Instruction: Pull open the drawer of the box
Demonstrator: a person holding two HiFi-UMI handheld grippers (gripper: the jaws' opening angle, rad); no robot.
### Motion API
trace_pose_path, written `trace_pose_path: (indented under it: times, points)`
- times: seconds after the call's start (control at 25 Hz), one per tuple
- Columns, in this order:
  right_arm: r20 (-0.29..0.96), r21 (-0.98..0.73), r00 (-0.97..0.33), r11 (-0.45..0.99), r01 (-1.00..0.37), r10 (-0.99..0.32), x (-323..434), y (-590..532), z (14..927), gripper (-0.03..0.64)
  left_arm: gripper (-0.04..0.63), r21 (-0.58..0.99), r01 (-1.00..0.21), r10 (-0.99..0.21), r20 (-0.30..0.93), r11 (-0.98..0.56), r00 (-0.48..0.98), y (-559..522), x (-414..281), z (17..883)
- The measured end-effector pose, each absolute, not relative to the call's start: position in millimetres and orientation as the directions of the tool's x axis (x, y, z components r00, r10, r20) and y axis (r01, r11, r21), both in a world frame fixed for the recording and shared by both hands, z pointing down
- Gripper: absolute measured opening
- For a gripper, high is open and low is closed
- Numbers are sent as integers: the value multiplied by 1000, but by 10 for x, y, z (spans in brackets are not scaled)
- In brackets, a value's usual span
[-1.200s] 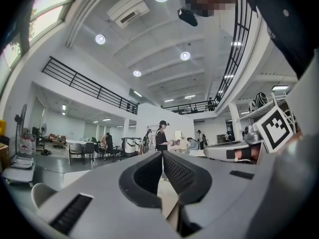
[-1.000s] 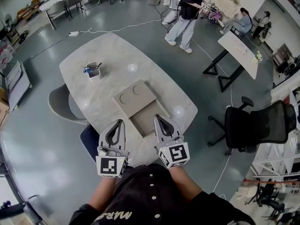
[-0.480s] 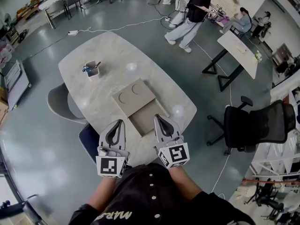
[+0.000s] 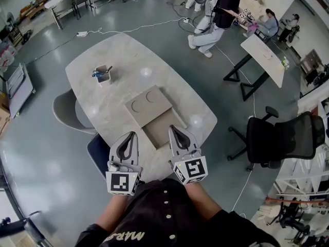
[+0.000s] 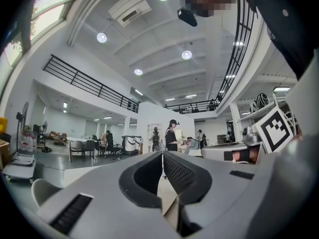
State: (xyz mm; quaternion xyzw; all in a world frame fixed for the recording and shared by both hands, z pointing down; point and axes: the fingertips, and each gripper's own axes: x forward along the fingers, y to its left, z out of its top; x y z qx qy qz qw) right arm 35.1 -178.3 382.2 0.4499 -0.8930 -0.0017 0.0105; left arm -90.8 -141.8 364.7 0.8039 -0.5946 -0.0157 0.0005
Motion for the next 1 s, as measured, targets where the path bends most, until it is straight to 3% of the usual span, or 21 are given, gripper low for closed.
trace_pose_path:
  times: [1.0]
  points:
    - [27, 8, -616, 617, -787, -787, 291, -1816, 3839, -3, 17, 12, -957, -957, -16, -290, 290, -1456, -897, 3666]
